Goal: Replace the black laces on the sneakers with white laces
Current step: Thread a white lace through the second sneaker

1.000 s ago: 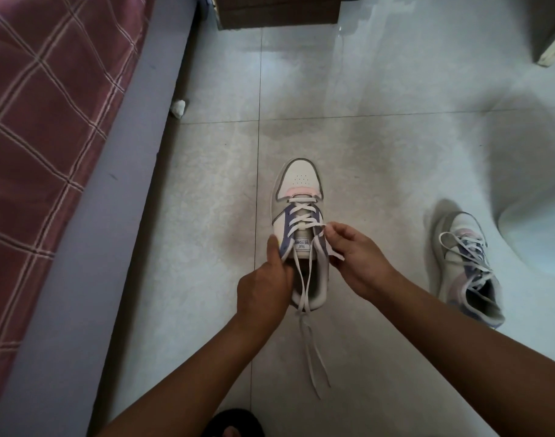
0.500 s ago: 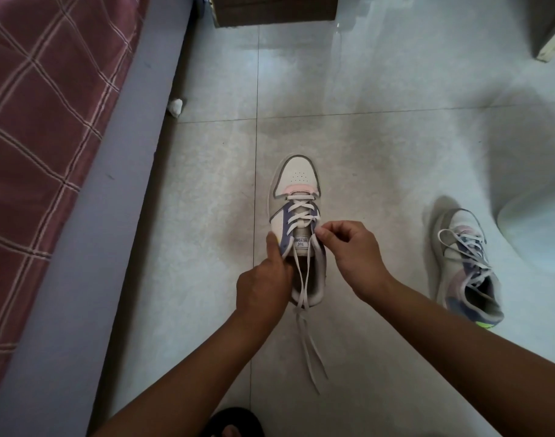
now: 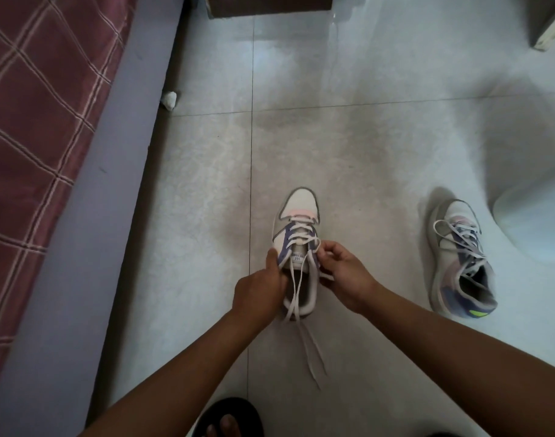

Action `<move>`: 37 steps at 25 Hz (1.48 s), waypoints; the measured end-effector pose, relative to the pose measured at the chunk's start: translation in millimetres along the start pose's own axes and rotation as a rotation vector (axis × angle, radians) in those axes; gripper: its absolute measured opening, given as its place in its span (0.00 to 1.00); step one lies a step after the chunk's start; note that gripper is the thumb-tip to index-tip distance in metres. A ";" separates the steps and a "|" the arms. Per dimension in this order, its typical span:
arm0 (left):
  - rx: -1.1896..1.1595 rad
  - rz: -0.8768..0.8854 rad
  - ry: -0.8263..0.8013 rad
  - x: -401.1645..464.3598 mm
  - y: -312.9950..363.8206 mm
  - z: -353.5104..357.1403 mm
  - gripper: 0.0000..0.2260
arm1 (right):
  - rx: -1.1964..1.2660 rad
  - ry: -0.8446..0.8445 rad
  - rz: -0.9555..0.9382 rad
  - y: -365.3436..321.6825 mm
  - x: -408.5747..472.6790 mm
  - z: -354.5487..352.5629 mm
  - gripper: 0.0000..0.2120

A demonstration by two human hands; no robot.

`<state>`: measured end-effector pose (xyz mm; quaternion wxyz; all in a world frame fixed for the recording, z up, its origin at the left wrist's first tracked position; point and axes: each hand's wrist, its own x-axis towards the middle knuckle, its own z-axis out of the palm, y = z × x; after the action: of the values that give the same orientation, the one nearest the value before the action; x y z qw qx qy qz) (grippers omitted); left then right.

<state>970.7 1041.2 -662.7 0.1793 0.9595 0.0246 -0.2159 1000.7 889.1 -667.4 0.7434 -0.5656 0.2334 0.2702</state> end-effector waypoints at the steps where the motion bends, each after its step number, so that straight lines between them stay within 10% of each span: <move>1: 0.005 -0.006 -0.076 -2.3 -3.7 6.8 0.22 | -0.012 0.043 0.051 14.7 0.9 -1.8 0.10; 4: -0.054 -0.034 -0.205 -8.1 -6.4 15.5 0.23 | 0.016 0.122 0.140 38.6 3.8 -0.2 0.09; 9: -0.008 0.157 0.290 11.3 3.8 0.5 0.11 | -0.011 0.134 0.138 31.7 8.8 1.5 0.08; 16: -0.335 -0.195 -0.027 34.3 19.8 10.3 0.10 | -0.314 0.189 -0.109 30.4 9.4 -1.0 0.06; 23: -0.379 -0.223 -0.068 39.3 18.9 3.5 0.09 | 0.034 0.203 0.125 27.9 11.1 5.7 0.03; 31: -0.089 0.047 0.160 10.5 21.9 10.5 0.11 | -0.860 0.123 -0.332 39.6 -14.5 -0.8 0.09; 37: -0.311 0.105 0.264 -23.6 3.7 7.7 0.09 | -0.890 0.231 -0.342 40.7 -29.2 10.5 0.06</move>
<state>946.7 1035.7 -658.0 0.3315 0.9401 0.0310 -0.0724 952.3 903.9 -674.8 0.4326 -0.8849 0.0801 0.1530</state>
